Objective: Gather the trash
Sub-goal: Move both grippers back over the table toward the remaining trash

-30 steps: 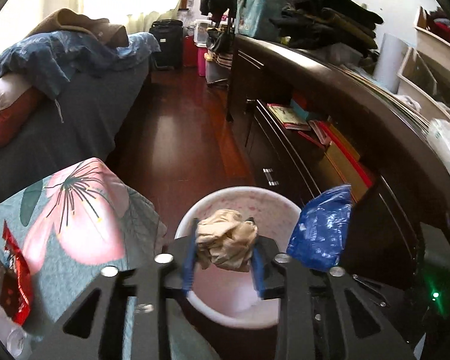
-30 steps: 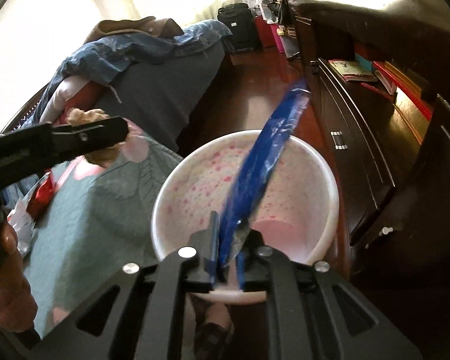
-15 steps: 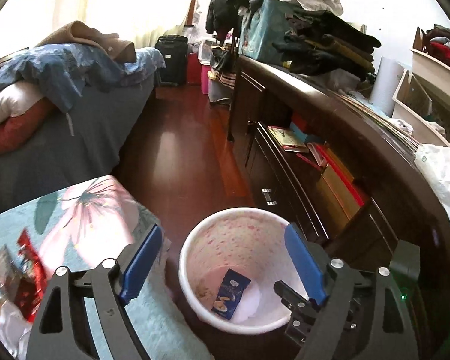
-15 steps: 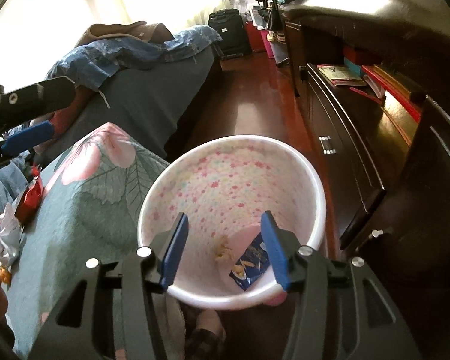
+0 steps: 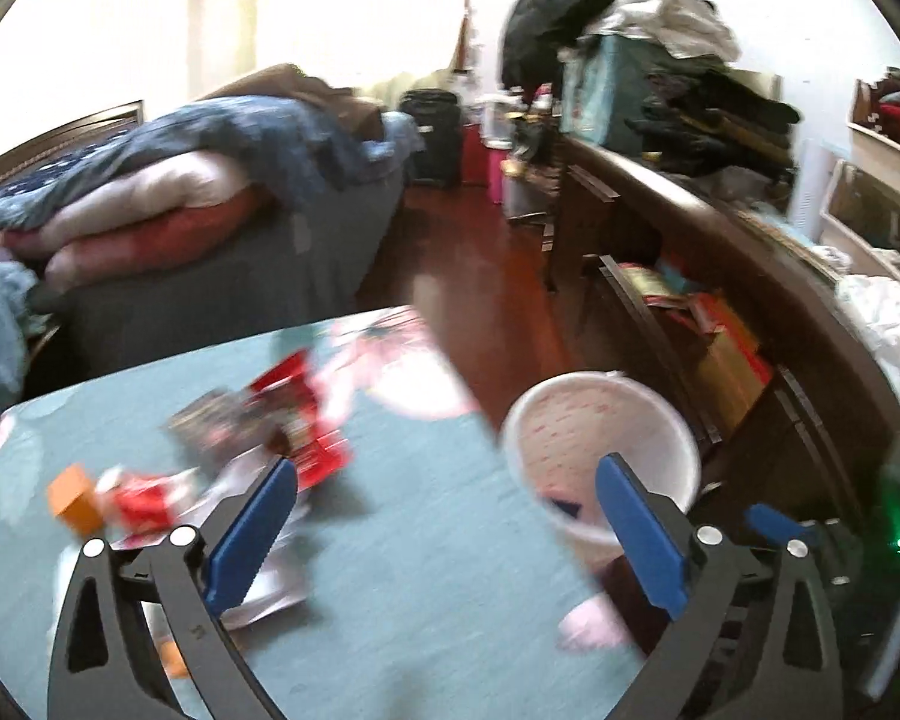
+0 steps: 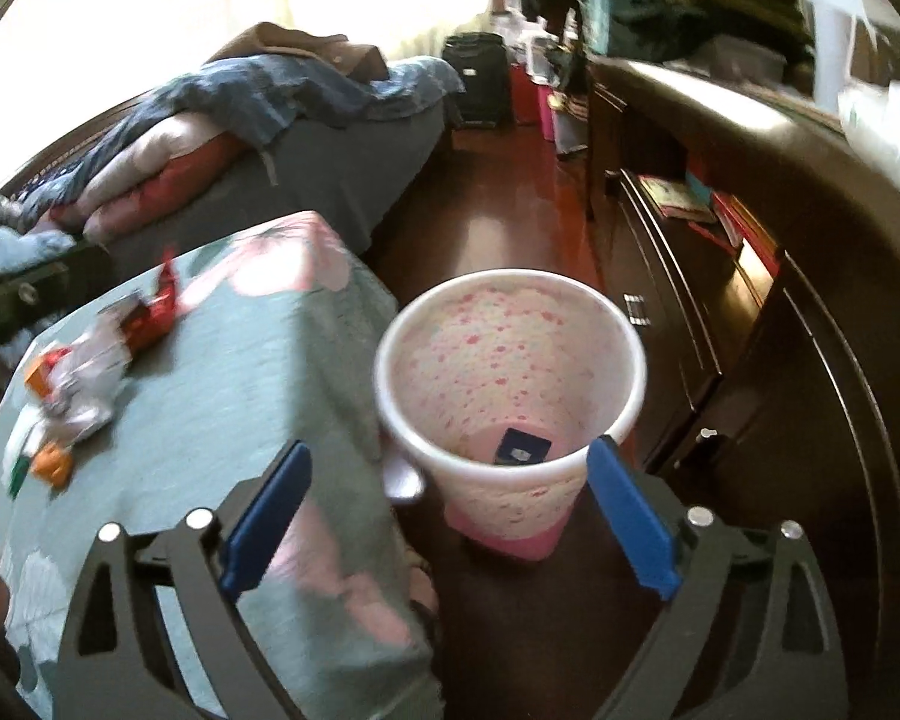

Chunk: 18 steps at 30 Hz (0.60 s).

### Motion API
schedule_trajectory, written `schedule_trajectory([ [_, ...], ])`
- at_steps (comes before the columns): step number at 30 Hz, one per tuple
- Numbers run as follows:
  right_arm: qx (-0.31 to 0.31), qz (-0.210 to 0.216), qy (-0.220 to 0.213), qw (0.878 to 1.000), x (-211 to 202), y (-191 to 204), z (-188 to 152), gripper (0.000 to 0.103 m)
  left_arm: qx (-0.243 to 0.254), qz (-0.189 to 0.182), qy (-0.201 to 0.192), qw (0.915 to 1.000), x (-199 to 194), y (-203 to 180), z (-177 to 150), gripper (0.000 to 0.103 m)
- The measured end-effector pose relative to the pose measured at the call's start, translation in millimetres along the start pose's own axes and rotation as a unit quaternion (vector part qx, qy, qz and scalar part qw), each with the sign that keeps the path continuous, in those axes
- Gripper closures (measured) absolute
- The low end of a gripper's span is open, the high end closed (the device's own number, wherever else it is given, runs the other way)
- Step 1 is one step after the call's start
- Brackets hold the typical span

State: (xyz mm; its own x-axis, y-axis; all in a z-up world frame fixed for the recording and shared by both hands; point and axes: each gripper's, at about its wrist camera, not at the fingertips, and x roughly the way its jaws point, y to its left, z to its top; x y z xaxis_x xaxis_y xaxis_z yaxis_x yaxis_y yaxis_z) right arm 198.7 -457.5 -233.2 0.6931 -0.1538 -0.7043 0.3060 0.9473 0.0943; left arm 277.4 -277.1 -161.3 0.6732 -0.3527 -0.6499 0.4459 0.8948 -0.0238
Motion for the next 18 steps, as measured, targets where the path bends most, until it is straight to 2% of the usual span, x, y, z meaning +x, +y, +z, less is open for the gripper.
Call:
schedule_trajectory([
  [3,-0.017,0.020,0.001,1.000,-15.6,22.6,-5.6,0.008,-0.016,0.040,0.007,0.9991,-8.7,30.6,-10.4,0.004],
  [6,-0.041,0.037,0.001,0.999,-26.5,48.3,-8.5,0.008,-0.056,0.072,0.011,0.9957,-12.2,73.6,-16.0,0.004],
  [12,-0.075,0.059,-0.006,0.995,-35.0,86.7,-6.0,0.008,-0.127,0.109,0.039,0.9852,20.2,140.4,-12.7,0.004],
  [15,-0.085,0.066,-0.008,0.994,-35.4,99.0,-6.0,0.008,-0.142,0.117,0.070,0.9804,48.3,155.6,-11.0,0.004],
  [18,-0.091,0.074,-0.008,0.993,-33.9,105.5,-4.7,0.008,-0.142,0.121,0.087,0.9787,67.0,155.1,-9.5,0.004],
])
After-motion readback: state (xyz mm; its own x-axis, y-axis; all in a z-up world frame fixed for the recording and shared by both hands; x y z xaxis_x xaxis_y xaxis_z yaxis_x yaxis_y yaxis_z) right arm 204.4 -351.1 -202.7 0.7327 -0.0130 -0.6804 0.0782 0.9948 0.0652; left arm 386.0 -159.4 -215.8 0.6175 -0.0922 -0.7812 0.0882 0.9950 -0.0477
